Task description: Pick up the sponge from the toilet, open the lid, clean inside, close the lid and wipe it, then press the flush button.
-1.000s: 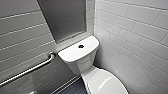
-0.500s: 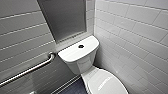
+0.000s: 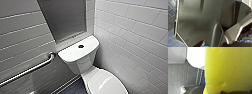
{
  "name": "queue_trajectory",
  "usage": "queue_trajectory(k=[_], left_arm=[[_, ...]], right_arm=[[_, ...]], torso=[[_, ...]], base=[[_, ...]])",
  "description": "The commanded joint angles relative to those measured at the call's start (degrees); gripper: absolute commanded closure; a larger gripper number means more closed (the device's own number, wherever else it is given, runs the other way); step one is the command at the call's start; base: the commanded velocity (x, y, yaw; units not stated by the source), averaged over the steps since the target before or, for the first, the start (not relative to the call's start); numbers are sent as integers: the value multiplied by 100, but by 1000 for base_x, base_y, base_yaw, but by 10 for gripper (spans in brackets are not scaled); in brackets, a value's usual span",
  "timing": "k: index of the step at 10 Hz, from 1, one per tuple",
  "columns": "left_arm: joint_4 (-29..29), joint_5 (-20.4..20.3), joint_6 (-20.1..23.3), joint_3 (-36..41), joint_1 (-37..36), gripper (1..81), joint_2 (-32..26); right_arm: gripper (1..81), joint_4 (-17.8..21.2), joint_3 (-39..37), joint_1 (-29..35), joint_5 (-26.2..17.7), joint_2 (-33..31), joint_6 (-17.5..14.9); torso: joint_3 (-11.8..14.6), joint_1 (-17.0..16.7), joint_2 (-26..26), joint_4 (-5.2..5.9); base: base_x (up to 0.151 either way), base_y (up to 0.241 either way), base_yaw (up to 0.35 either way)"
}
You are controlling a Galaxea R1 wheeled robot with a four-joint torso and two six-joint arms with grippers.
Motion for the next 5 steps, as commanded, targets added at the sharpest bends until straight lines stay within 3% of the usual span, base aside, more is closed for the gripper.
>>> queue_trajectory(k=[1, 5], left_arm=[[-17, 444, 41, -80, 44, 10, 10], [-17, 480, 41, -442, 123, 10, 222]], right_arm=[[811, 272, 649, 882, 69, -526, -17], [811, 1126, 589, 2333, -300, -430, -17]], torso=[[0, 0, 0, 0], [0, 0, 0, 0]], base=[[0, 0, 0], [0, 0, 0]])
